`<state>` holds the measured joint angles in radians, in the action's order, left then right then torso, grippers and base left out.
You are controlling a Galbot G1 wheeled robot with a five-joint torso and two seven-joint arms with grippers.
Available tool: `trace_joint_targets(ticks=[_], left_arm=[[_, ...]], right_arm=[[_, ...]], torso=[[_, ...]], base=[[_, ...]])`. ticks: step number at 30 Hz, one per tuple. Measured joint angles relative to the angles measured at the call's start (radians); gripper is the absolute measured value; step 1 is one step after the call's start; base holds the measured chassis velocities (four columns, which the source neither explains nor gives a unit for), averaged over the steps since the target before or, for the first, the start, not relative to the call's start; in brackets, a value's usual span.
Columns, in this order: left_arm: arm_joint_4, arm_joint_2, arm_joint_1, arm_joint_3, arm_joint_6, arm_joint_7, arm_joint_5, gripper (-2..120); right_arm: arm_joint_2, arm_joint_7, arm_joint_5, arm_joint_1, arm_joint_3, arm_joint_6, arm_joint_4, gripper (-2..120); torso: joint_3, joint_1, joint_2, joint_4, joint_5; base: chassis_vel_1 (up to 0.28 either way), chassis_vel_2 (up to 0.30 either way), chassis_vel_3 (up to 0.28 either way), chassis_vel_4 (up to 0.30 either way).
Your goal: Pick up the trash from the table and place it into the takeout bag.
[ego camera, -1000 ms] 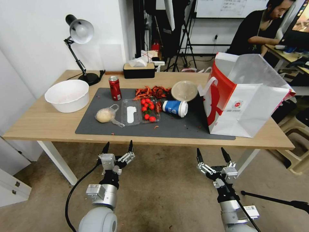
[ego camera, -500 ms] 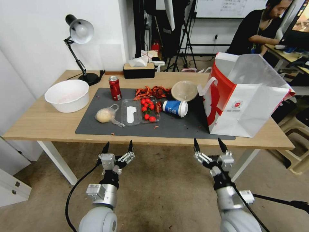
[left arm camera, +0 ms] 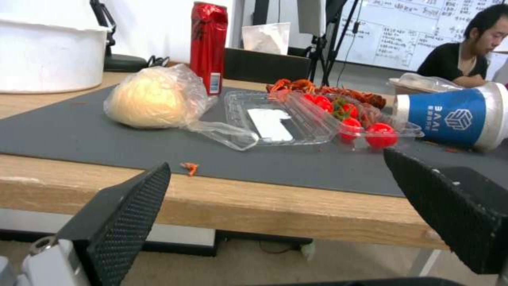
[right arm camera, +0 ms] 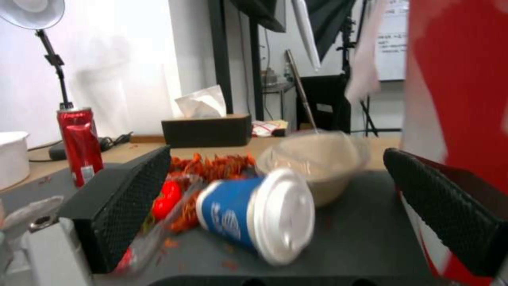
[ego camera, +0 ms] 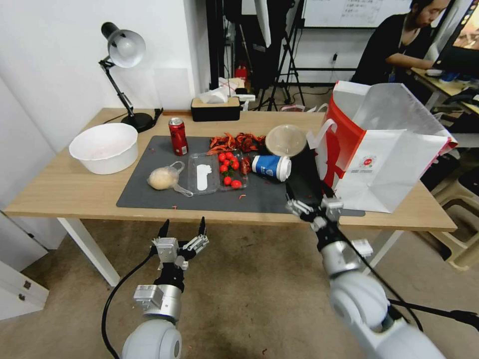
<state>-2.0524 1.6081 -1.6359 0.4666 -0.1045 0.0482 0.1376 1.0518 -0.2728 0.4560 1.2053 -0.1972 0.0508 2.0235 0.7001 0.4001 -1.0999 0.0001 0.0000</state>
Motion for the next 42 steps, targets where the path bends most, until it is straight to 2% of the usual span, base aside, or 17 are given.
trace_joint_targets(ticks=[3,12,23,31,42], left_arm=[[0.000,0.000,0.000,0.001,0.000,0.000,0.000,100],[-0.002,0.000,-0.004,0.001,-0.003,0.000,-0.003,100],[-0.002,0.000,-0.005,0.001,-0.010,0.001,-0.008,100],[0.001,0.000,-0.005,0.002,-0.013,0.001,-0.008,100],[0.003,0.000,-0.002,0.001,-0.013,0.001,-0.009,100]], right_arm=[[-0.031,-0.002,0.054,-0.103,0.034,-0.049,-0.031,100],[-0.080,0.031,0.138,-0.241,0.095,-0.126,-0.130,100],[-0.097,0.209,0.225,-0.404,0.158,-0.200,-0.305,100],[-0.094,0.321,0.225,-0.442,0.168,-0.205,-0.386,100],[-0.064,0.335,0.208,-0.495,0.204,-0.181,-0.466,100]], torso=[[0.000,0.000,0.000,0.0000,-0.0001],[0.000,0.000,0.000,-0.0002,0.0002],[0.000,0.000,0.000,-0.0001,-0.0001],[0.000,0.000,0.000,-0.0002,0.0000],[0.000,0.000,0.000,-0.0001,0.0000]], base=[[0.000,0.000,0.000,0.000],[0.000,0.000,0.000,0.000],[0.000,0.000,0.000,0.000],[0.000,0.000,0.000,0.000],[0.000,0.000,0.000,0.000]])
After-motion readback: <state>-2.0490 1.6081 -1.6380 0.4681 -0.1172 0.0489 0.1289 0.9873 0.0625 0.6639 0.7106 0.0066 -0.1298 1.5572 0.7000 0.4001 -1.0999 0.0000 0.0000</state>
